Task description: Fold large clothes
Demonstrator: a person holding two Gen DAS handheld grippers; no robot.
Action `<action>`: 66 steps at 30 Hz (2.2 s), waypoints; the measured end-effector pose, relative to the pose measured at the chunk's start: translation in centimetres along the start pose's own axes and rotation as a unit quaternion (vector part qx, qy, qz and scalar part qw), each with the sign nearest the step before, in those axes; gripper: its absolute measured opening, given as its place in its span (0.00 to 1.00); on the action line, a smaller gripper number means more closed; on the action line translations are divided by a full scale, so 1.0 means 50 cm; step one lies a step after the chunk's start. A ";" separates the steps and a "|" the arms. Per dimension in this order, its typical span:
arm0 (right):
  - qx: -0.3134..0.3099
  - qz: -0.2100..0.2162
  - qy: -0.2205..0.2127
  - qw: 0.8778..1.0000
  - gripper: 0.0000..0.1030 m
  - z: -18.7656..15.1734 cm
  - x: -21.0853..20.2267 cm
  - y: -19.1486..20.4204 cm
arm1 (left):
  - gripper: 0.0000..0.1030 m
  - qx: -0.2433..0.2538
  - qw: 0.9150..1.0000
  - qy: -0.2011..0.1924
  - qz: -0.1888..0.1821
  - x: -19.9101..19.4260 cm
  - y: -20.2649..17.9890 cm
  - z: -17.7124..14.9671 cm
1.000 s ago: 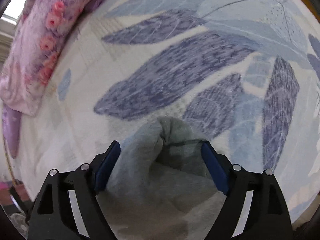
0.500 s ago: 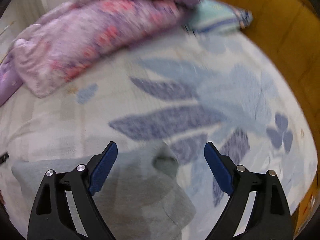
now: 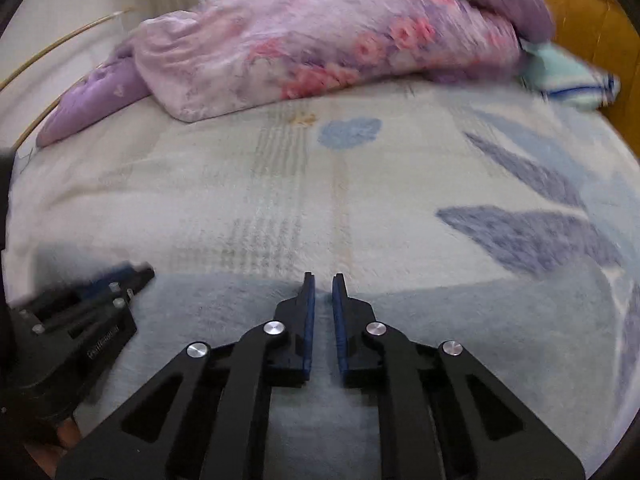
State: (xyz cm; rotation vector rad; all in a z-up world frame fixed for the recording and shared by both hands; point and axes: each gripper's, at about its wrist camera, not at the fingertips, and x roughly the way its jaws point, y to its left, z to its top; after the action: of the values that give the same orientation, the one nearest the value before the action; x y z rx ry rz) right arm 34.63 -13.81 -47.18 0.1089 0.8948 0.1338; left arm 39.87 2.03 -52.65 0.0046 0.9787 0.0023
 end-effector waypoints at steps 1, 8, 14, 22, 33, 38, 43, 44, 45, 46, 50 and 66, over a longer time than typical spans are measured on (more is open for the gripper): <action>0.010 0.014 0.007 1.000 0.05 0.008 -0.002 -0.012 | 0.16 -0.001 1.000 0.002 -0.002 -0.001 0.002 0.004; 0.002 -0.084 0.008 0.996 0.00 0.017 -0.048 -0.170 | 0.03 0.058 0.997 -0.027 0.036 -0.027 0.071 0.018; 0.057 -0.050 -0.018 0.997 0.00 -0.027 -0.027 -0.258 | 0.03 -0.046 0.999 -0.022 0.005 0.015 0.171 0.035; 0.075 -0.097 0.019 0.992 0.00 -0.012 -0.123 -0.265 | 0.03 0.027 0.997 0.011 0.068 -0.019 0.191 0.060; 0.111 -0.039 0.160 0.980 0.05 -0.168 -0.222 -0.176 | 0.06 -0.010 0.994 0.104 0.032 -0.138 0.162 -0.108; 0.120 -0.052 0.210 0.969 0.07 -0.240 -0.248 -0.186 | 0.06 -0.009 0.993 0.109 0.038 -0.178 0.161 -0.141; 0.183 0.010 0.216 0.959 0.58 -0.235 -0.286 -0.235 | 0.31 0.000 0.989 0.142 0.041 -0.198 0.147 -0.144; 0.185 0.012 0.207 0.961 0.69 -0.224 -0.299 -0.245 | 0.42 -0.001 0.988 0.147 0.040 -0.200 0.146 -0.141; 0.183 0.013 0.197 0.963 0.74 -0.212 -0.310 -0.253 | 0.57 -0.002 0.988 0.149 0.037 -0.209 0.143 -0.142; 0.180 0.026 0.182 0.966 0.81 -0.191 -0.323 -0.269 | 0.58 -0.003 0.989 0.148 0.032 -0.220 0.139 -0.142; 0.183 0.077 0.157 0.967 0.88 -0.125 -0.310 -0.321 | 0.62 -0.011 0.987 0.158 0.025 -0.248 0.124 -0.134; 0.329 0.287 0.178 0.882 0.93 -0.040 -0.034 -0.478 | 0.72 -0.048 0.986 0.159 0.005 -0.239 0.052 -0.057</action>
State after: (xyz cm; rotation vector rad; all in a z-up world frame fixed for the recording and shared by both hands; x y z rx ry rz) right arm 33.70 -37.56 -50.73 1.0191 1.2290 0.4080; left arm 30.83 4.60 -44.30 -0.0820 1.2966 0.0614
